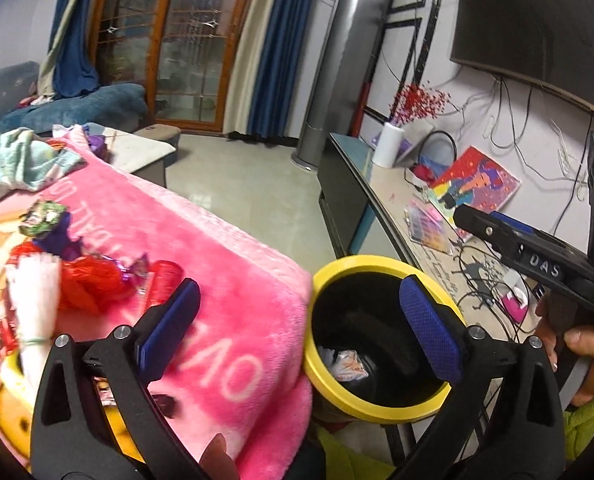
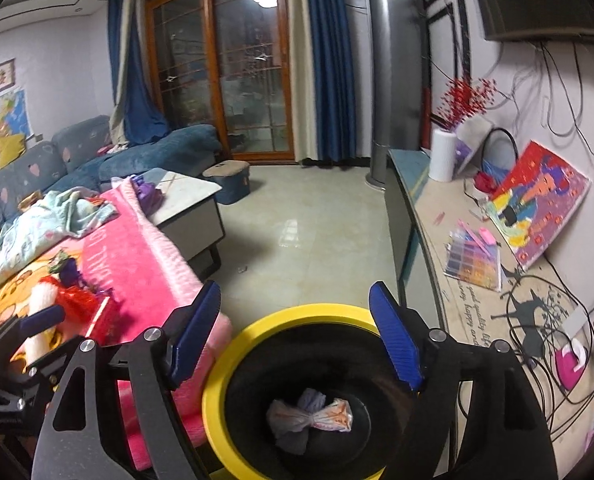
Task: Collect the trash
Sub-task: 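Open both tools to drop the net and bag into the bin, then grasp the white-yellow snack packet with the left tool while the right tool grasps another foam net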
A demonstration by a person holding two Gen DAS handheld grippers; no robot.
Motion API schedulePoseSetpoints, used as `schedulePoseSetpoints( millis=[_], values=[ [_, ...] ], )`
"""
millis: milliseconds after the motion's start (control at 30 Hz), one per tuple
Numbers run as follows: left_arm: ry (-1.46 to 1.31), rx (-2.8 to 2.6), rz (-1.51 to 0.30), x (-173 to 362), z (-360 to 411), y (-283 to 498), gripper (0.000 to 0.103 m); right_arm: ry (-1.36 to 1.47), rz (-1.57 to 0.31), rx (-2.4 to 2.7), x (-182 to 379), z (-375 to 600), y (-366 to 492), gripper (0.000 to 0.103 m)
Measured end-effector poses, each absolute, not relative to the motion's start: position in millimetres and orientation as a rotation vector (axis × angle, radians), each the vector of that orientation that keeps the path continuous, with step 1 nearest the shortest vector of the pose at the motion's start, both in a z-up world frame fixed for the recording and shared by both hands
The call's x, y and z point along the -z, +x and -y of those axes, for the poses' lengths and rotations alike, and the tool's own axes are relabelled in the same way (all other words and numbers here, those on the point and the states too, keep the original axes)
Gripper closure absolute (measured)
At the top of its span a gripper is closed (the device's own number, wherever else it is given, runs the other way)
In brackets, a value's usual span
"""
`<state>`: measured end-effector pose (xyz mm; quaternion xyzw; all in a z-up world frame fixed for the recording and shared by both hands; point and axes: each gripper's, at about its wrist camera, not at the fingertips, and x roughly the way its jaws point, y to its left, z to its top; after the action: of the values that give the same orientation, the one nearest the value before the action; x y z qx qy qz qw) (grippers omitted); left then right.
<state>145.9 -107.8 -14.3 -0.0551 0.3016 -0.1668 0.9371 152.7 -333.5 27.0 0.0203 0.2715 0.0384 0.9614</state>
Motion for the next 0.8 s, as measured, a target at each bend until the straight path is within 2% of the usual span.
schedulePoseSetpoints(
  millis=[800],
  values=[
    [-0.23, 0.132, -0.527, -9, -5, 117, 0.011, -0.133, -0.52, -0.278, -47, 217, 136, 0.025]
  ],
)
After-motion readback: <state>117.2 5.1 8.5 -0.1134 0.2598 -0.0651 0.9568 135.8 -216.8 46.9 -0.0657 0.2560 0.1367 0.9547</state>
